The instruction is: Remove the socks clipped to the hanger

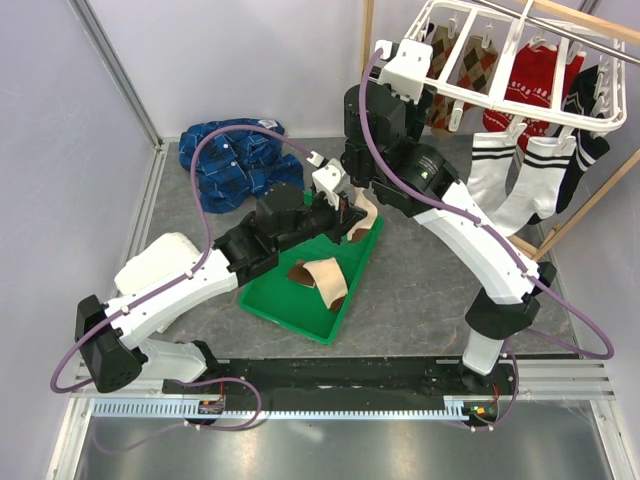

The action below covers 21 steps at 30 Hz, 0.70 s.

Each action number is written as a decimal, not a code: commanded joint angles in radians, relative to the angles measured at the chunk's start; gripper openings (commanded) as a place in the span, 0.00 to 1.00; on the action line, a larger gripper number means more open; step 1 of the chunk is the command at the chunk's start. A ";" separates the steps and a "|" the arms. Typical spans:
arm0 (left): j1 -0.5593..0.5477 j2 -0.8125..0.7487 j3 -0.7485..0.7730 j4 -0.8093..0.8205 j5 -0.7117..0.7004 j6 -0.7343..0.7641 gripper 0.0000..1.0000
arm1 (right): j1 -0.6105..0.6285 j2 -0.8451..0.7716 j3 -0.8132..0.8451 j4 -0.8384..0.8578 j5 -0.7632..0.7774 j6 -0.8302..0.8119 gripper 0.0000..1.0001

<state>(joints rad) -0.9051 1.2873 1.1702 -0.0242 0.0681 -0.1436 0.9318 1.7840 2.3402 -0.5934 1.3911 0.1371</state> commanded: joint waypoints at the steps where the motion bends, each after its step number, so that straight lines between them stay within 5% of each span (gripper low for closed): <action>1: -0.005 -0.028 -0.012 0.052 -0.024 0.041 0.02 | -0.019 0.002 -0.007 0.069 0.057 -0.060 0.65; 21: -0.006 -0.029 -0.015 0.056 -0.013 0.029 0.02 | -0.067 0.017 -0.055 0.112 -0.027 -0.054 0.62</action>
<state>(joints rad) -0.9054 1.2873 1.1545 -0.0185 0.0547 -0.1432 0.8665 1.7954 2.2902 -0.5041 1.3647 0.0822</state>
